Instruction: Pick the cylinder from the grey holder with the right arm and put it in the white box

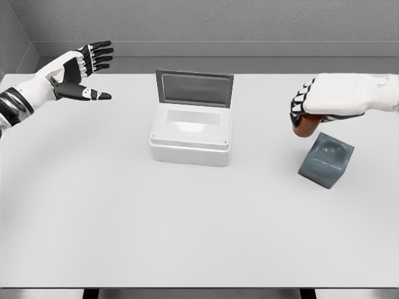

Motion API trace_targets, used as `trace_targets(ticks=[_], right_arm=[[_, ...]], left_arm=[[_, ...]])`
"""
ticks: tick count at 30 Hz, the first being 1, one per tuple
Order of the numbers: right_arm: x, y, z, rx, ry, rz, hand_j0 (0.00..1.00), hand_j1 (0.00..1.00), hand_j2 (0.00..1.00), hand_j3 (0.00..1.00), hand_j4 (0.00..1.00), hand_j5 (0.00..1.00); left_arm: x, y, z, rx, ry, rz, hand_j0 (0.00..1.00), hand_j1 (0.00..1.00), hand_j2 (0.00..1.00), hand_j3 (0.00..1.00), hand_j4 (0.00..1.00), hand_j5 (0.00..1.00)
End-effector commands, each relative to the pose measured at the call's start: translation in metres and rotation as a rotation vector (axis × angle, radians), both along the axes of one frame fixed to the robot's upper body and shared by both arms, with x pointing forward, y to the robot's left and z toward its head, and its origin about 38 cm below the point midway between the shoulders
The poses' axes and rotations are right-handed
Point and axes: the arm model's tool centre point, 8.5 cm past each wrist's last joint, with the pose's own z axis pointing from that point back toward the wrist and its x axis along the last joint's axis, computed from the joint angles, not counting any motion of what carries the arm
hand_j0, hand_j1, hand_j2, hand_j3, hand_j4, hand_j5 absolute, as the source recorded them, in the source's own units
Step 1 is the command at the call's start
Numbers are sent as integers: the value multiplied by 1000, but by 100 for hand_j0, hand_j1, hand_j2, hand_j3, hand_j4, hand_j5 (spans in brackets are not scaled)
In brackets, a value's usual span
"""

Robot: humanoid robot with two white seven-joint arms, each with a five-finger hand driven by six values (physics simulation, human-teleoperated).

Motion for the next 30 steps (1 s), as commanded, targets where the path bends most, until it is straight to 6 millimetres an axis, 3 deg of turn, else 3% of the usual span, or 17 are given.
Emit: trace_targets(ticks=[1, 14, 21, 30], right_arm=[[1, 6, -1, 14, 3, 10, 49, 49, 49, 49, 49, 49], [16, 28, 3, 58, -9, 38, 49, 49, 49, 49, 49, 49], [23, 57, 3, 71, -29, 88, 49, 49, 49, 49, 49, 49], [36, 80, -1, 69, -19, 113, 49, 49, 49, 49, 49, 49]], left_arm=[[0, 0, 1, -5, -1, 0, 100, 100, 100, 100, 100, 100], [0, 1, 0, -5, 2, 1, 100, 100, 100, 100, 100, 100], [0, 1, 0, -5, 2, 1, 100, 100, 100, 100, 100, 100], [0, 1, 0, -5, 0, 1, 100, 100, 100, 100, 100, 100]])
